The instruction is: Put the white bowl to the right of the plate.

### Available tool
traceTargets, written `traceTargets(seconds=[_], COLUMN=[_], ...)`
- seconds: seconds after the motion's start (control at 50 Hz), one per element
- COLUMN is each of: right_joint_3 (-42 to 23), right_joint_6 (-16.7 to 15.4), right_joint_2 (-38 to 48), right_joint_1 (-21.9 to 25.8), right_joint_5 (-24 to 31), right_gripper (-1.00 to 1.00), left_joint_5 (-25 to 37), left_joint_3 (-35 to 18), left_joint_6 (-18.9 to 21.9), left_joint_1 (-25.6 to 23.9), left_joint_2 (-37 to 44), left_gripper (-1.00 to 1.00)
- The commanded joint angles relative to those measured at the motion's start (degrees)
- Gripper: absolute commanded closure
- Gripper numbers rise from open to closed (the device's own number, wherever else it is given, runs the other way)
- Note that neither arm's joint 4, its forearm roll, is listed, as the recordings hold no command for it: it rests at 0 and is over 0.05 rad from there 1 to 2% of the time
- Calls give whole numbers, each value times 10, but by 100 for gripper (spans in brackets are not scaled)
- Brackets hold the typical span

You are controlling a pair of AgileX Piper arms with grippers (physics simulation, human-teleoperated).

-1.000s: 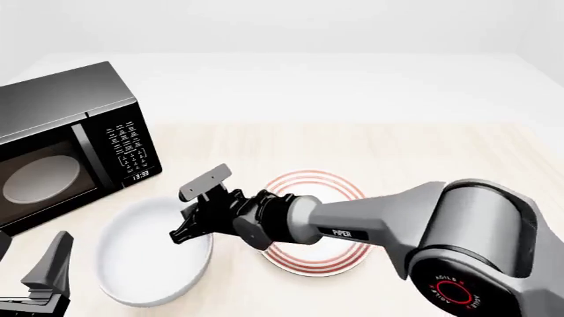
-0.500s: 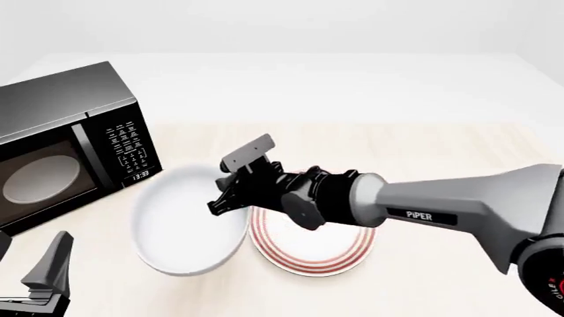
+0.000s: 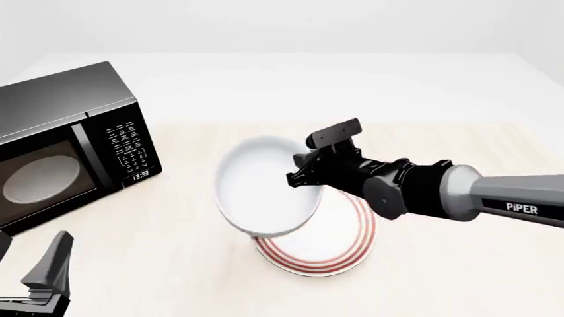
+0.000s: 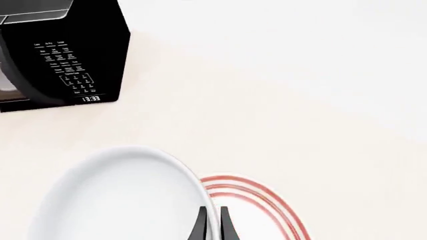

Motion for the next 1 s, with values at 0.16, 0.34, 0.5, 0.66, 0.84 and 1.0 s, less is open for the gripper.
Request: traceTargets(seconds=[0.16, 0.34, 0.5, 0.66, 0.84, 1.0], right_joint_3=[105, 157, 202, 238, 271, 298], right_joint_6=[8, 15, 23, 24, 24, 27], right_joint_2=[-60, -103, -125, -140, -184, -221], right_joint_1=[-132, -195, -255, -294, -339, -373], right_joint_5=[-48, -62, -83, -98, -93, -87], right_gripper=[100, 100, 100, 100, 100, 100], left_joint_5=[0, 0, 0, 0, 0, 0], left_joint_3=[0, 0, 0, 0, 0, 0], left_joint_6=[0, 0, 0, 0, 0, 0], left_joint_1=[0, 0, 0, 0, 0, 0], left_joint_2=[0, 0, 0, 0, 0, 0], left_gripper=[-100, -100, -100, -100, -100, -100])
